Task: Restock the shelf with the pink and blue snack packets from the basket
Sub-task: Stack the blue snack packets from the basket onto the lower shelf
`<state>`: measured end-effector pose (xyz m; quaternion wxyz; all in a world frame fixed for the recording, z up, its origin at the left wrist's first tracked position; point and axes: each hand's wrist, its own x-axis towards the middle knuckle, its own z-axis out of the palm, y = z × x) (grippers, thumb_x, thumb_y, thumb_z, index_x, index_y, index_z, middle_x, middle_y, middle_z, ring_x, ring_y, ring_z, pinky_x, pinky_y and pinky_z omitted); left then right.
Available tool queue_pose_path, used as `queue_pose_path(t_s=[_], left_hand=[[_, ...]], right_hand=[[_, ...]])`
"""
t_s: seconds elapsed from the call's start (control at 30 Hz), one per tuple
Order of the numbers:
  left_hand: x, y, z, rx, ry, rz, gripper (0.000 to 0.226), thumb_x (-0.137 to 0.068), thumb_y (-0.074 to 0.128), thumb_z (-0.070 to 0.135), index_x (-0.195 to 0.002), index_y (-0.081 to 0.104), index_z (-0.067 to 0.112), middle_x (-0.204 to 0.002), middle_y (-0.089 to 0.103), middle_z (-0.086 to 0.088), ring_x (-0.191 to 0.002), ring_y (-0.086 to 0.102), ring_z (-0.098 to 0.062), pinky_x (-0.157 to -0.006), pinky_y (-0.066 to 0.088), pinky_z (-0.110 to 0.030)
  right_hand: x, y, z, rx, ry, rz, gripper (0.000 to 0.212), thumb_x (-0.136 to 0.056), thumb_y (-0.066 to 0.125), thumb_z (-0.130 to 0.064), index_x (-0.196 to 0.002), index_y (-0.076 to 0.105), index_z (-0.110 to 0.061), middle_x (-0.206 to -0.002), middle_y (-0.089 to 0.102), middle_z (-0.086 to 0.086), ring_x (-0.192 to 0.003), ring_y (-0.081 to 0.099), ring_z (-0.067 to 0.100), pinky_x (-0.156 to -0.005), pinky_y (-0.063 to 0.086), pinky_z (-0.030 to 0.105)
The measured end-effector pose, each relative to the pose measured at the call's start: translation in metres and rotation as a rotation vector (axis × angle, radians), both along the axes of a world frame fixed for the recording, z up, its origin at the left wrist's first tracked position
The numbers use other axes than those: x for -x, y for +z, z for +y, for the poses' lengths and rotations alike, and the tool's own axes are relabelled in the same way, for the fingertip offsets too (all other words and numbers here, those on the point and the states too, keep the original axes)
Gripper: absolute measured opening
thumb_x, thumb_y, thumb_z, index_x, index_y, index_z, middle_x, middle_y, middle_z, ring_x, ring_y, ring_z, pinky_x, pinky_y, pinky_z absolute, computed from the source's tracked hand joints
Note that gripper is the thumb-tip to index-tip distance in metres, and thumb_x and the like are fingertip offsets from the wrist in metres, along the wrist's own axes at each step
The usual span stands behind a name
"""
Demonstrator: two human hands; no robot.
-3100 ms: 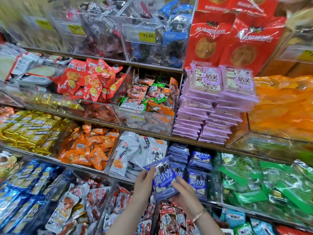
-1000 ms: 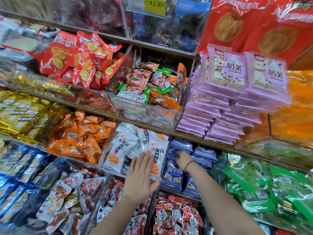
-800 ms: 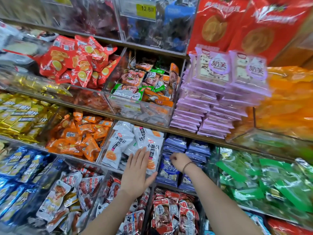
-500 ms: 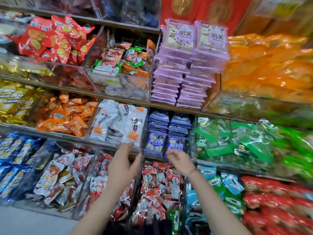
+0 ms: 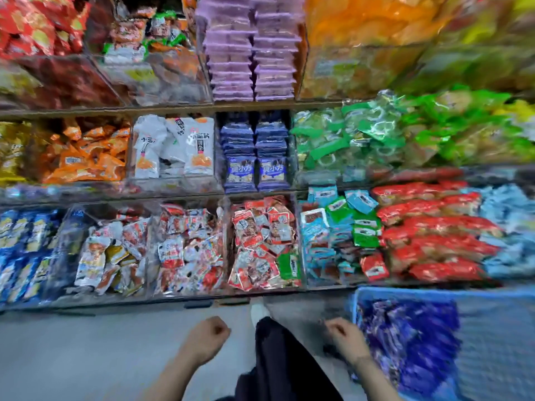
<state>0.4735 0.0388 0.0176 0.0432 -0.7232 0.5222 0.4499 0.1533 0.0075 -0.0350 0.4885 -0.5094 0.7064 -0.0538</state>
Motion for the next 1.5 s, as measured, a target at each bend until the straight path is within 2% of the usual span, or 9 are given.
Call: queue_pose_path(t_s=[0.23,0.33,0.57,0.67,0.83,1.03,1.13,1.27,1.5], left_hand=[[0.035,-0.034,0.097,-0.224,0.12,0.069,0.018,-0.094,0.053,0.027,-0.082,0.054,0.013,-0.088,0.061,-0.005,-0.084,0.059,-0.019,-0.071,0.042,-0.022],[0.058,-0.035,0.12,-0.258,0.141,0.099,0.019,-0.095,0.053,0.026,-0.083,0.054,0.011,-0.095,0.062,-0.011,-0.082,0.056,-0.018,-0.083,0.046,-0.023],[0.146,-0.039,0.113,-0.209,0.179,0.148,0.017,-0.097,0.05,0.025,-0.094,0.058,0.011,-0.1,0.064,-0.008,-0.102,0.061,-0.022,-0.076,0.039,-0.024],[0.194,-0.042,0.091,-0.198,0.266,0.176,0.03,-0.097,0.052,0.025,-0.123,0.054,0.01,-0.121,0.059,-0.012,-0.114,0.055,-0.024,-0.086,0.038,-0.022],[0.271,-0.046,0.063,-0.116,0.417,0.153,0.047,-0.096,0.053,0.022,-0.139,0.042,0.005,-0.138,0.05,-0.017,-0.123,0.051,-0.027,-0.097,0.035,-0.026],[0.345,-0.091,0.051,-0.145,0.465,0.094,0.054,-0.095,0.055,0.023,-0.14,0.039,-0.002,-0.141,0.046,-0.021,-0.129,0.047,-0.03,-0.105,0.033,-0.031],[0.365,-0.119,0.04,-0.099,0.524,0.038,0.039,-0.092,0.057,0.02,-0.123,0.051,-0.004,-0.123,0.057,-0.027,-0.113,0.055,-0.037,-0.094,0.042,-0.037],[0.382,-0.153,0.019,0.04,0.595,-0.032,0.02,-0.093,0.057,0.015,-0.102,0.053,-0.002,-0.095,0.062,-0.026,-0.09,0.06,-0.041,-0.069,0.04,-0.037],[0.392,-0.194,0.026,0.256,0.664,-0.17,0.012,-0.094,0.048,0.01,-0.084,0.042,0.01,-0.065,0.055,-0.013,-0.064,0.057,-0.038,-0.057,0.034,-0.034]], right_hand=[[0.052,0.004,0.094,-0.049,-0.283,0.061,0.016,-0.086,0.053,0.01,-0.082,0.068,0.007,-0.073,0.064,0.023,-0.064,0.049,0.018,-0.045,0.034,0.006],[0.073,0.004,0.112,-0.114,-0.353,0.052,0.015,-0.09,0.05,0.002,-0.085,0.064,0.0,-0.058,0.055,0.008,-0.05,0.044,0.016,-0.039,0.032,0.009],[0.159,0.002,0.095,-0.14,-0.388,0.105,0.016,-0.09,0.051,-0.005,-0.081,0.064,-0.01,-0.075,0.061,0.01,-0.072,0.055,0.023,-0.066,0.042,0.029],[0.202,-0.003,0.081,-0.166,-0.297,0.116,0.02,-0.092,0.049,-0.004,-0.075,0.061,-0.006,-0.08,0.057,0.013,-0.077,0.052,0.023,-0.077,0.046,0.04],[0.273,-0.015,0.059,-0.235,-0.08,0.174,0.015,-0.091,0.052,-0.007,-0.091,0.066,-0.002,-0.096,0.061,0.013,-0.087,0.053,0.018,-0.078,0.041,0.029],[0.341,-0.059,0.03,-0.33,0.0,0.208,0.031,-0.087,0.057,-0.011,-0.063,0.04,-0.023,-0.069,0.047,0.003,-0.071,0.045,0.015,-0.067,0.035,0.027],[0.356,-0.088,0.022,-0.397,0.053,0.219,0.011,-0.085,0.063,-0.019,-0.095,0.06,-0.014,-0.098,0.059,0.005,-0.093,0.058,0.019,-0.085,0.045,0.027],[0.361,-0.131,0.01,-0.436,0.19,0.246,0.069,-0.082,0.069,-0.031,-0.14,0.037,-0.013,-0.145,0.034,0.009,-0.132,0.038,0.024,-0.109,0.034,0.03],[0.354,-0.205,0.005,-0.366,0.407,0.451,0.11,-0.073,0.071,-0.054,-0.15,0.002,-0.016,-0.156,0.006,0.005,-0.143,0.013,0.025,-0.115,0.019,0.039]])
